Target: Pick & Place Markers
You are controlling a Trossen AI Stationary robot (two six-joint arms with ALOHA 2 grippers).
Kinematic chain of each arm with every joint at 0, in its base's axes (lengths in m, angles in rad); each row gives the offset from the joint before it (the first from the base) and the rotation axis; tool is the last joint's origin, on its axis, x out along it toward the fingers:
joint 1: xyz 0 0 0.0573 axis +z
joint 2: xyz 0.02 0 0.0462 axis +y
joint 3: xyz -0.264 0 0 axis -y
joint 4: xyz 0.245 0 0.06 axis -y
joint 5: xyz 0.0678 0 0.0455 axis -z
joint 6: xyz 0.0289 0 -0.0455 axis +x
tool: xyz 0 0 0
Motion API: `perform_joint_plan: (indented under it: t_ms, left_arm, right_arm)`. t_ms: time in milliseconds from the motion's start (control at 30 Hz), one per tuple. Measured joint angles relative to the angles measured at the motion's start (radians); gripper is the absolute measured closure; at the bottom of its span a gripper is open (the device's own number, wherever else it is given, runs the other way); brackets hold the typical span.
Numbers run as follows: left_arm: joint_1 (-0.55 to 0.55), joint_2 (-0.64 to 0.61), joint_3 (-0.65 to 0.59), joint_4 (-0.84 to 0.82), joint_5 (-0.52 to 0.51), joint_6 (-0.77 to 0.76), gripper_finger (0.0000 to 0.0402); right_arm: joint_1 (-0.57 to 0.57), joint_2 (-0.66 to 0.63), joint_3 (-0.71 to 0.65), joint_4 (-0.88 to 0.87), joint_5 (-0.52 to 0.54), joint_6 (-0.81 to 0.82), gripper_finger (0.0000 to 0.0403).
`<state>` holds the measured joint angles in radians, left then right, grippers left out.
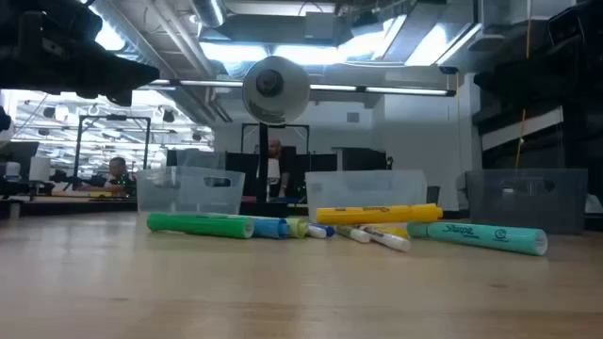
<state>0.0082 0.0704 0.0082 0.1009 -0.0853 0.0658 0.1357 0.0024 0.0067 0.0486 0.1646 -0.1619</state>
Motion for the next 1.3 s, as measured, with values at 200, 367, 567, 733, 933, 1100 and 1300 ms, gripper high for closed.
perform_joint_plan:
  t_ms: [200, 367, 567, 733, 933, 1100, 1300]
  left_arm:
    - [0.000, 0.000, 0.000, 0.000, 0.000, 0.000, 0.0392]
    - [0.000, 0.000, 0.000, 0.000, 0.000, 0.000, 0.0391]
    - [0.000, 0.000, 0.000, 0.000, 0.000, 0.000, 0.0393]
    - [0.000, 0.000, 0.000, 0.000, 0.000, 0.000, 0.0389]
    - [0.000, 0.000, 0.000, 0.000, 0.000, 0.000, 0.0391]
    - [0.000, 0.000, 0.000, 0.000, 0.000, 0.000, 0.0393]
    - [0.000, 0.000, 0.000, 0.000, 0.000, 0.000, 0.0391]
  right_arm:
    - [0.000, 0.000, 0.000, 0.000, 0.000, 0.000, 0.0198]
    - [0.000, 0.000, 0.000, 0.000, 0.000, 0.000, 0.0198]
    - [0.000, 0.000, 0.000, 0.000, 0.000, 0.000, 0.0198]
    - [0.000, 0.000, 0.000, 0.000, 0.000, 0.000, 0.0198]
    - [0.000, 0.000, 0.000, 0.000, 0.000, 0.000, 0.0198]
    - [0.000, 0.003, 0.006, 0.001, 0.000, 0.000, 0.0198]
    - [0.000, 0.072, 0.217, -0.277, 0.000, 0.000, 0.0198]
